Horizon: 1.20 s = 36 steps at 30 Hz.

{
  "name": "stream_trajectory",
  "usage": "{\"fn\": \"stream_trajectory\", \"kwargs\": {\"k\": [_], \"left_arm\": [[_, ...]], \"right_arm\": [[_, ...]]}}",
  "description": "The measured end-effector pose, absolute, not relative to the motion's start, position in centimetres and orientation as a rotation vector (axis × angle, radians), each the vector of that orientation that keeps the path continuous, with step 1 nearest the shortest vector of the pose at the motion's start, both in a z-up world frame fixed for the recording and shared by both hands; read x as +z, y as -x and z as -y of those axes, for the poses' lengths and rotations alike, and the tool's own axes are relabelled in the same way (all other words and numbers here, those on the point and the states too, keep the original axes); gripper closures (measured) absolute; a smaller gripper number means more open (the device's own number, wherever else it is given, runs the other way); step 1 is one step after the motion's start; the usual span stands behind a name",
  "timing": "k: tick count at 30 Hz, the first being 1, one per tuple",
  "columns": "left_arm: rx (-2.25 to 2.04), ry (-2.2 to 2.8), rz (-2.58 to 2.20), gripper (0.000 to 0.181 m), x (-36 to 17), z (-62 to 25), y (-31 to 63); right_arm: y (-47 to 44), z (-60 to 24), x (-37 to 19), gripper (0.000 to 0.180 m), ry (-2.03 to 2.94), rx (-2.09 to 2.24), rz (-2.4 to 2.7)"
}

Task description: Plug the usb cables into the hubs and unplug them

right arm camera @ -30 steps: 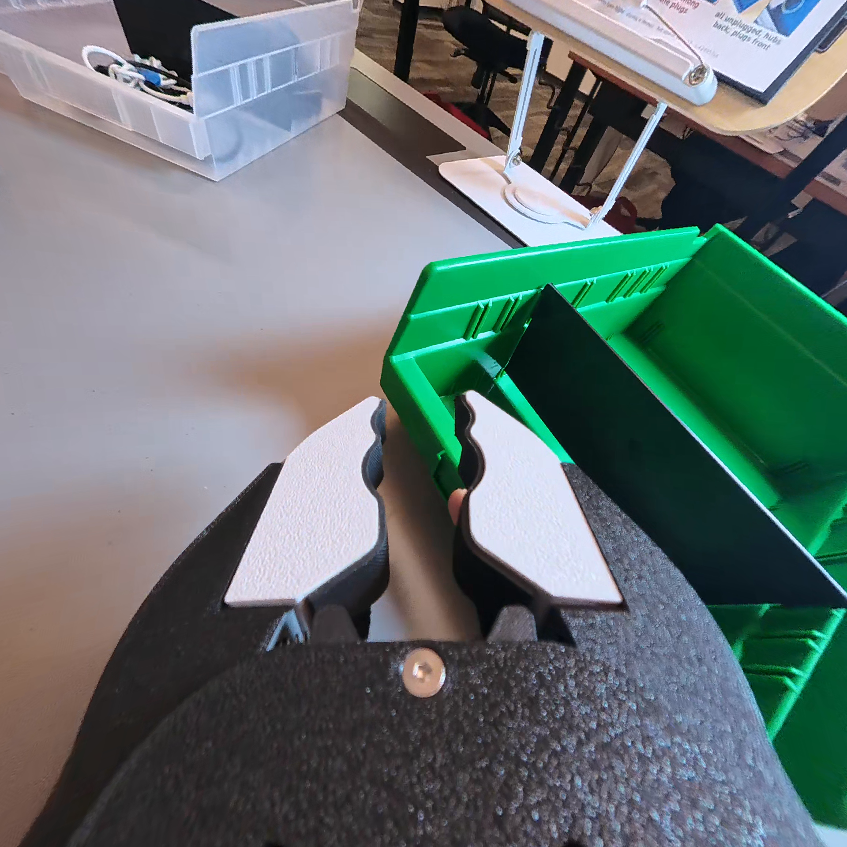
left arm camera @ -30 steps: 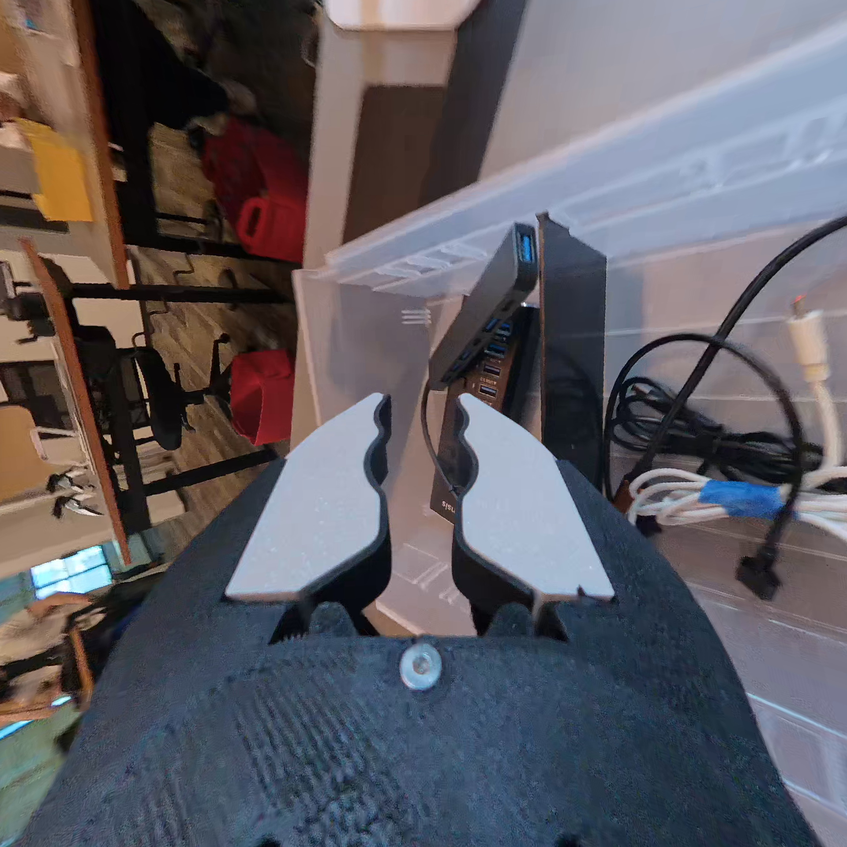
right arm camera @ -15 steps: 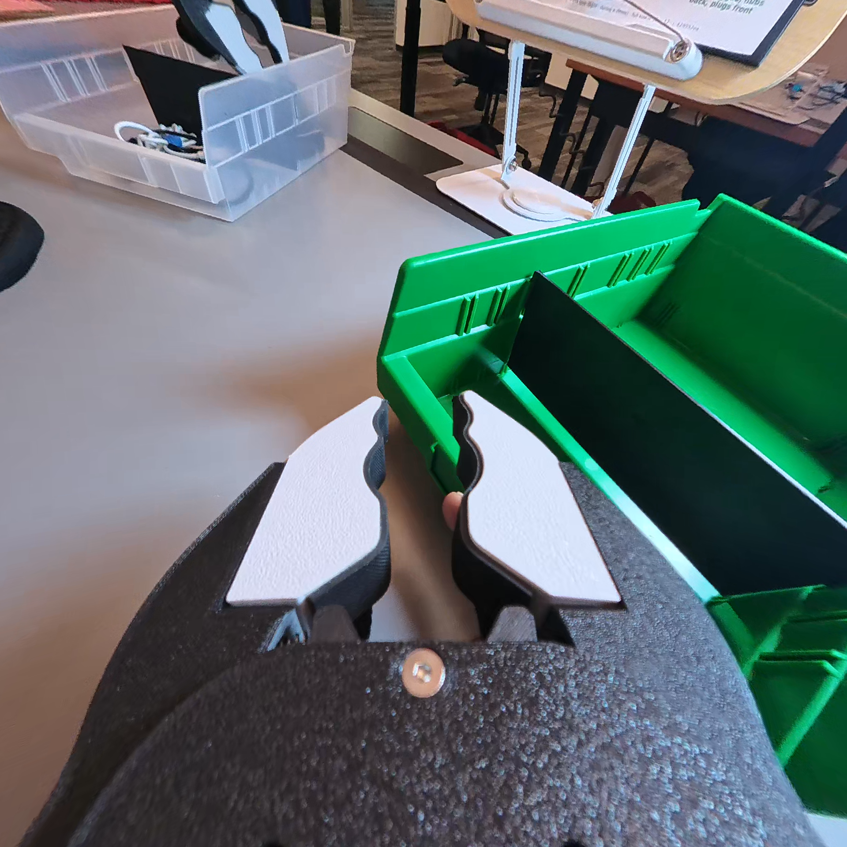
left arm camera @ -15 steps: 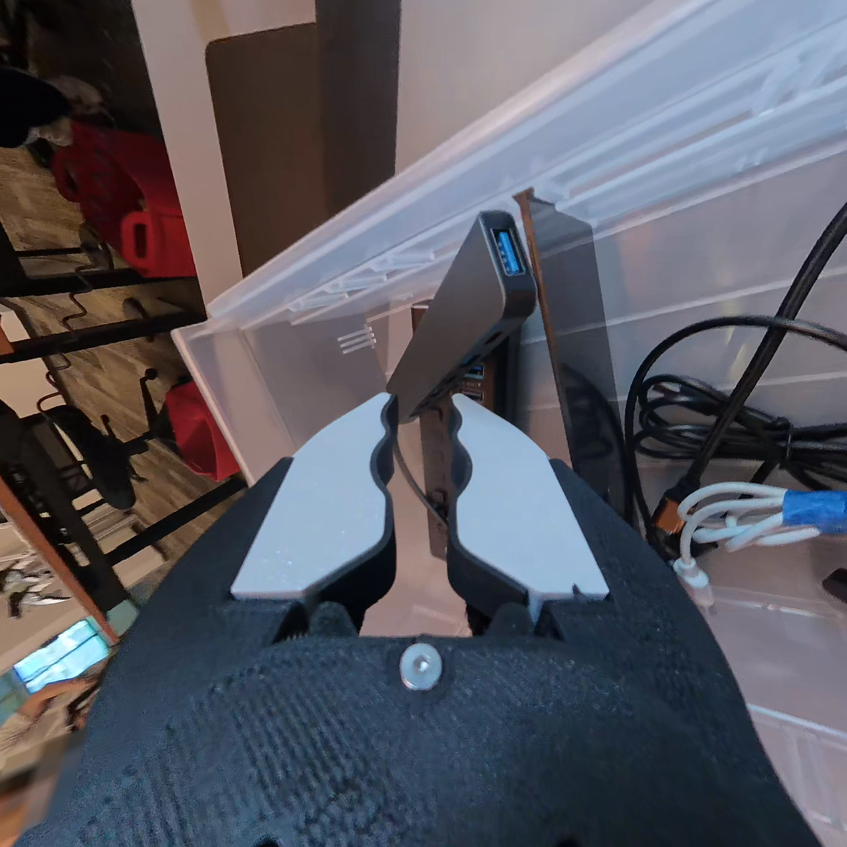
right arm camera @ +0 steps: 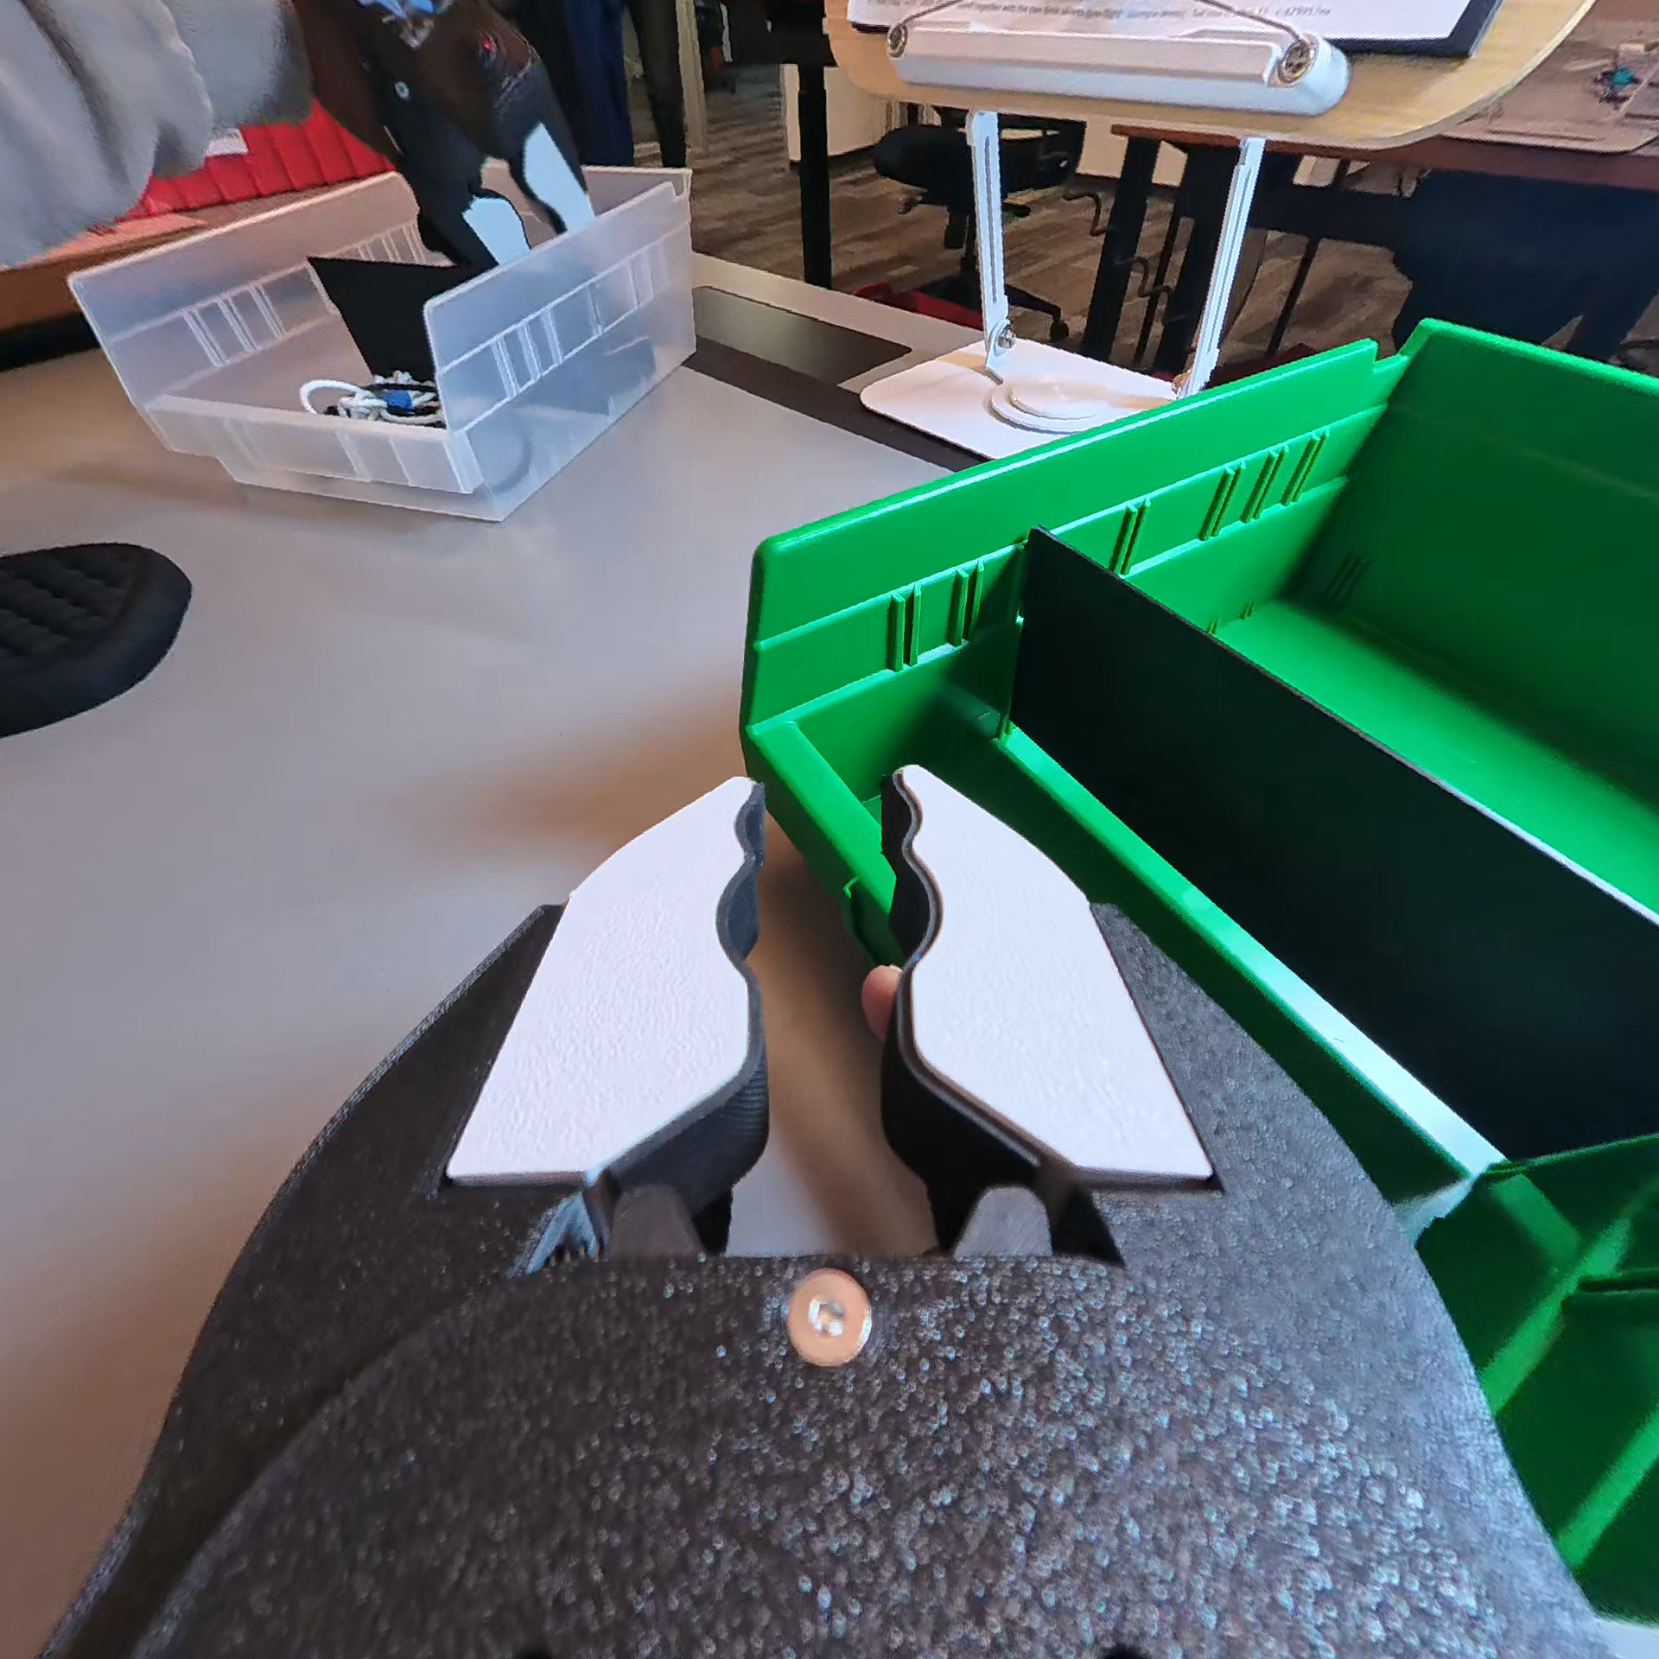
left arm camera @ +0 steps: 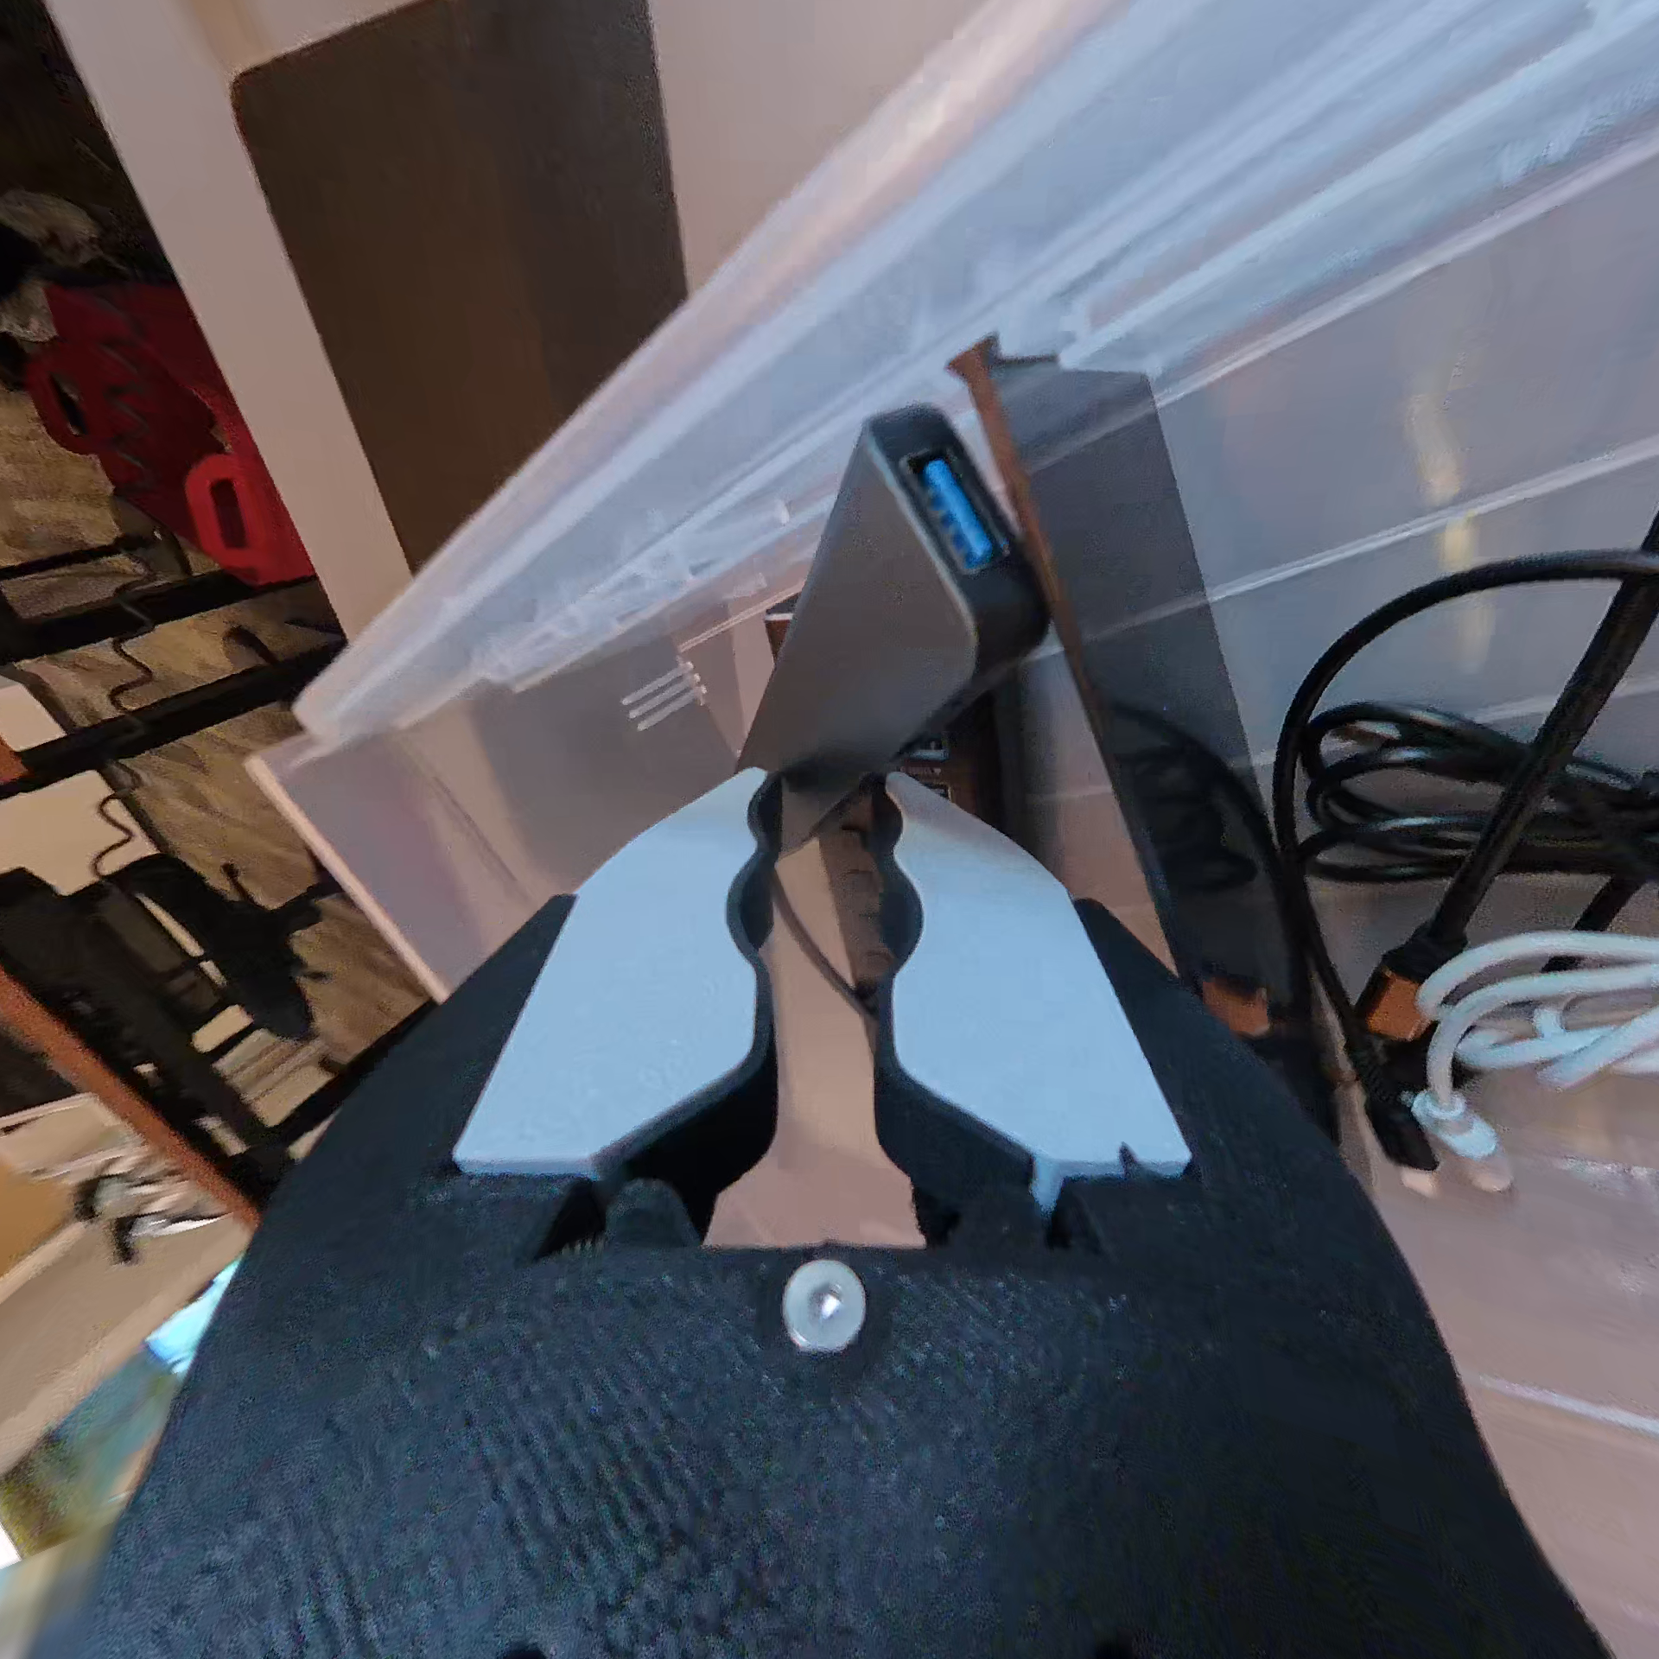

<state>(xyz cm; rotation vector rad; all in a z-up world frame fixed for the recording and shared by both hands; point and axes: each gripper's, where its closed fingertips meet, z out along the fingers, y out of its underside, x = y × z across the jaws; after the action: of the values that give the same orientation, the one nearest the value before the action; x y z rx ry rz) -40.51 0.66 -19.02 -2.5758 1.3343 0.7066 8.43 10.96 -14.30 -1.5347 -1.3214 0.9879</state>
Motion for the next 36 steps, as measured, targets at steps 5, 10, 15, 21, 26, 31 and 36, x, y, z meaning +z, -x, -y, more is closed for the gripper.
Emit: {"fn": "stream_trajectory", "kwargs": {"k": [5,10,15,21,26,31,36], "left_arm": [[0.534,2.494,-0.991,0.159,-19.1,-0.8,40.2],[0.523,2.313,-0.84,0.167,-17.7,-2.4,39.4],[0.57,2.255,-0.792,0.17,-15.9,-3.1,39.4],[0.41,1.983,-0.594,0.18,-6.7,-2.7,36.4],[0.427,2.097,-0.64,0.18,-7.7,-0.9,35.9],[0.484,2.22,-0.729,0.156,-10.6,0.3,36.1],[0.352,2.288,-0.797,0.144,-10.3,1.6,34.2]], "right_arm": [[-8.3,-10.8,-14.0,0.155,1.533,1.023,1.315],[-7.9,-10.5,-14.5,0.155,1.547,1.035,1.336],[-7.8,-10.3,-15.0,0.155,1.553,1.007,1.363],[-7.8,-9.7,-15.6,0.156,1.527,0.987,1.406],[-7.0,-8.5,-15.5,0.156,1.497,0.996,1.451],[-7.6,-7.9,-15.0,0.156,1.439,0.936,1.472],[-7.9,-8.5,-15.2,0.157,1.465,0.954,1.457]]}}
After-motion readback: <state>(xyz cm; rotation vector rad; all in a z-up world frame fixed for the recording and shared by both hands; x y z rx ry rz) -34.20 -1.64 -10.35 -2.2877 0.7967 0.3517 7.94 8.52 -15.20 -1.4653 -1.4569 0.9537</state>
